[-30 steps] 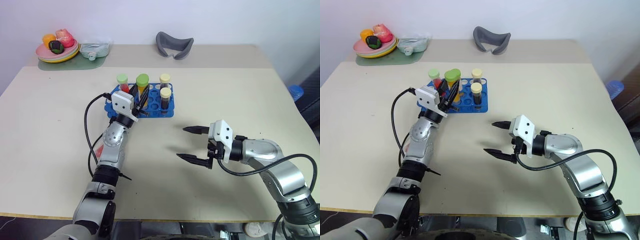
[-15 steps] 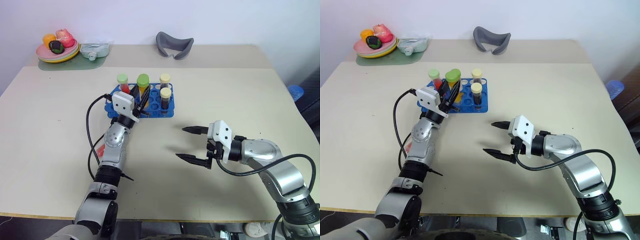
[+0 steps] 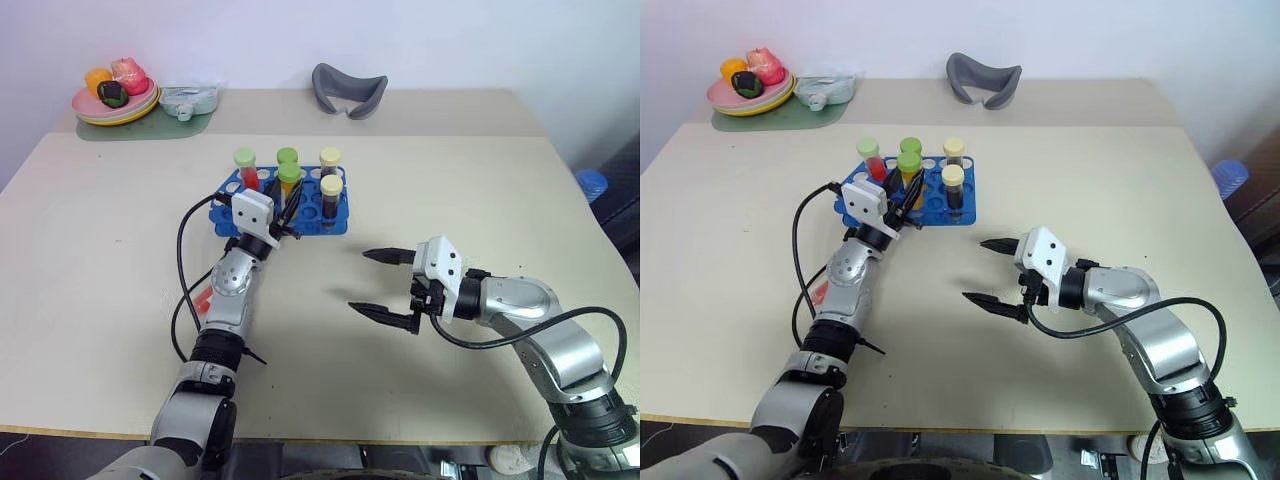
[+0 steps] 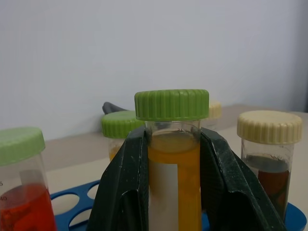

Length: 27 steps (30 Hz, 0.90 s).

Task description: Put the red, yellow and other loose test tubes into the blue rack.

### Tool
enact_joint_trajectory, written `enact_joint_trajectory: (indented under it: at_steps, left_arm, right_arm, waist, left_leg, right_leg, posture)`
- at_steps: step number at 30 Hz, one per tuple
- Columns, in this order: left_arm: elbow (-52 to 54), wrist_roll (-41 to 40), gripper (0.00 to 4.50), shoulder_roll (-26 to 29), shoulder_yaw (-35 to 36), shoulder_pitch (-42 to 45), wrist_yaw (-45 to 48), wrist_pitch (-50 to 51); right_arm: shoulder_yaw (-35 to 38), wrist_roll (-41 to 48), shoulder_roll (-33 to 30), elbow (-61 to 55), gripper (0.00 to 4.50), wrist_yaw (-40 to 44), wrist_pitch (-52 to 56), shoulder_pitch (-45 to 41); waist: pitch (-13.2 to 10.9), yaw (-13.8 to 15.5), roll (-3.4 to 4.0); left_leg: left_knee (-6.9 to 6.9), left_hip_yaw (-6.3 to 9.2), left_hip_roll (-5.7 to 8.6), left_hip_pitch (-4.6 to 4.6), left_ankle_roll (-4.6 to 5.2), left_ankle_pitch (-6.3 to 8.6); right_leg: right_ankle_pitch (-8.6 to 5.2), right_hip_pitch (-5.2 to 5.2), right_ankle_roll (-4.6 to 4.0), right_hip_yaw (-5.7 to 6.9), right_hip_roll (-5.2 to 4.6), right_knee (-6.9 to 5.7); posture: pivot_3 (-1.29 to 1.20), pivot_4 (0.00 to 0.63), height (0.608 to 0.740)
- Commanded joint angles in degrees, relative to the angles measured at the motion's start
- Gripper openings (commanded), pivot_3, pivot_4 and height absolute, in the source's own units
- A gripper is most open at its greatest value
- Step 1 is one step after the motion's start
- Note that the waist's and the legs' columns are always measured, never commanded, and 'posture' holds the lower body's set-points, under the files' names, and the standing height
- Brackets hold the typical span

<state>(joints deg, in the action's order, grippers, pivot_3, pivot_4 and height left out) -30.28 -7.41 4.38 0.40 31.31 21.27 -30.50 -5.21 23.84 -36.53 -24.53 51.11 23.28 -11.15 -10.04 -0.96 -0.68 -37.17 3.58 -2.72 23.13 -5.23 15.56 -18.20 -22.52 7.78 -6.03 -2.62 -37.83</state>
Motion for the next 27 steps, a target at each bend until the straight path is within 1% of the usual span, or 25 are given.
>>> enact_joint_trajectory:
  at_steps: [1,4,8,10,11,12,14,15,16,18,22,27]
  left_arm:
    - [1.2,-0.2,0.83,-0.2,0.1,0.7,0.4,-1.5]
    - [1.4,-0.3,0.83,-0.1,0.2,0.3,0.5,-1.5]
    - [1.7,-0.4,0.83,-0.1,0.2,-0.2,0.5,-1.3]
    - [1.8,-0.6,1.87,-0.1,0.3,-0.4,0.5,-1.0]
    - [1.8,-0.7,2.20,-0.2,0.4,-0.4,0.5,-0.9]
    - [1.9,-0.7,2.79,-0.2,0.5,-0.5,0.4,-0.9]
    - [2.2,-0.7,3.71,-0.2,0.7,-0.6,0.0,-0.8]
    - [2.8,-1.0,4.25,-0.1,1.0,-0.8,-0.3,-0.6]
    - [3.4,-1.3,4.43,-0.2,1.4,-1.0,-0.5,-0.2]
    - [5.5,-2.3,4.43,0.0,1.8,-1.6,-0.5,1.0]
    - [13.9,-6.1,4.43,1.0,2.6,-4.2,0.5,5.4]
    - [30.9,-9.4,4.43,5.9,4.6,-7.3,-0.2,13.6]
  right_arm:
    - [2.1,1.6,1.6,-1.3,4.50,-1.8,-0.3,-0.8]
    - [3.0,2.1,3.1,-1.1,4.50,-3.2,0.0,-0.7]
    - [2.7,1.8,3.4,-1.0,4.50,-3.5,-0.4,-0.4]
    - [2.5,1.8,3.5,-1.0,4.50,-3.8,-0.6,-0.3]
    - [2.4,1.8,3.5,-1.0,4.50,-3.8,-0.6,-0.2]
    - [2.4,1.8,3.6,-1.0,4.50,-3.9,-0.6,-0.2]
    - [2.4,1.8,3.7,-0.9,4.50,-4.0,-0.6,-0.2]
    - [2.3,1.7,3.7,-0.9,4.50,-4.1,-0.7,-0.1]
    - [2.3,1.7,3.8,-1.0,4.50,-4.1,-0.7,0.0]
    - [2.4,1.7,3.7,-0.9,4.50,-4.0,-0.8,0.1]
    - [2.7,1.8,3.4,-1.0,4.50,-3.8,-0.9,0.5]
    - [3.3,2.0,2.8,-1.1,4.50,-3.2,-0.9,0.9]
  waist:
    - [0.0,0.0,0.00]
    - [0.0,0.0,0.00]
    - [0.0,0.0,0.00]
    - [0.0,0.0,0.00]
    - [0.0,0.0,0.00]
    - [0.0,0.0,0.00]
    - [0.0,-0.1,0.00]
    - [0.0,-0.1,0.00]
    - [0.0,-0.1,0.00]
    - [0.0,-0.1,0.00]
    - [0.0,-0.1,0.00]
    - [0.0,-0.2,0.01]
  left_leg:
    - [0.00,0.00,0.00,0.00,0.00,0.00]
    - [0.00,0.00,0.00,0.00,-0.01,-0.01]
    - [0.00,0.00,0.00,0.00,-0.02,-0.01]
    - [0.00,0.00,0.00,0.00,-0.01,-0.01]
    - [0.00,0.00,0.00,0.00,-0.01,-0.01]
    - [0.00,0.00,0.00,0.00,-0.01,-0.01]
    - [0.00,0.00,0.00,0.00,-0.01,-0.01]
    - [0.00,0.00,0.00,0.00,-0.01,0.00]
    - [0.00,0.01,0.00,0.00,-0.01,-0.01]
    - [0.00,0.01,0.00,0.00,-0.01,-0.01]
    - [0.00,0.01,0.00,0.00,-0.02,-0.01]
    - [0.01,0.02,-0.02,0.00,-0.01,0.00]
  right_leg:
    - [0.00,0.00,0.00,0.00,0.00,0.00]
    - [0.00,0.00,0.00,0.00,0.00,-0.01]
    - [0.00,-0.01,0.00,0.00,0.00,-0.02]
    - [0.00,-0.01,0.00,0.00,0.00,-0.02]
    - [0.00,-0.01,0.00,0.00,0.00,-0.02]
    - [0.00,-0.01,0.00,0.00,0.00,-0.02]
    - [0.00,-0.01,0.00,0.00,0.00,-0.03]
    - [0.00,-0.01,0.00,0.00,0.00,-0.03]
    - [0.00,-0.01,0.00,0.00,0.00,-0.03]
    - [0.00,-0.01,0.00,0.00,0.00,-0.03]
    - [0.00,-0.02,0.00,0.00,0.00,-0.04]
    - [0.00,-0.04,0.00,0.00,0.01,-0.07]
  posture:
    - [0.00,0.150,0.740]
    - [0.00,0.150,0.740]
    - [0.00,0.150,0.740]
    - [0.00,0.150,0.740]
    - [0.00,0.150,0.740]
    - [0.00,0.150,0.740]
    - [0.00,0.150,0.740]
    - [0.00,0.150,0.740]
    - [0.00,0.150,0.740]
    - [0.00,0.150,0.740]
    - [0.00,0.150,0.740]
    - [0.00,0.150,0.740]
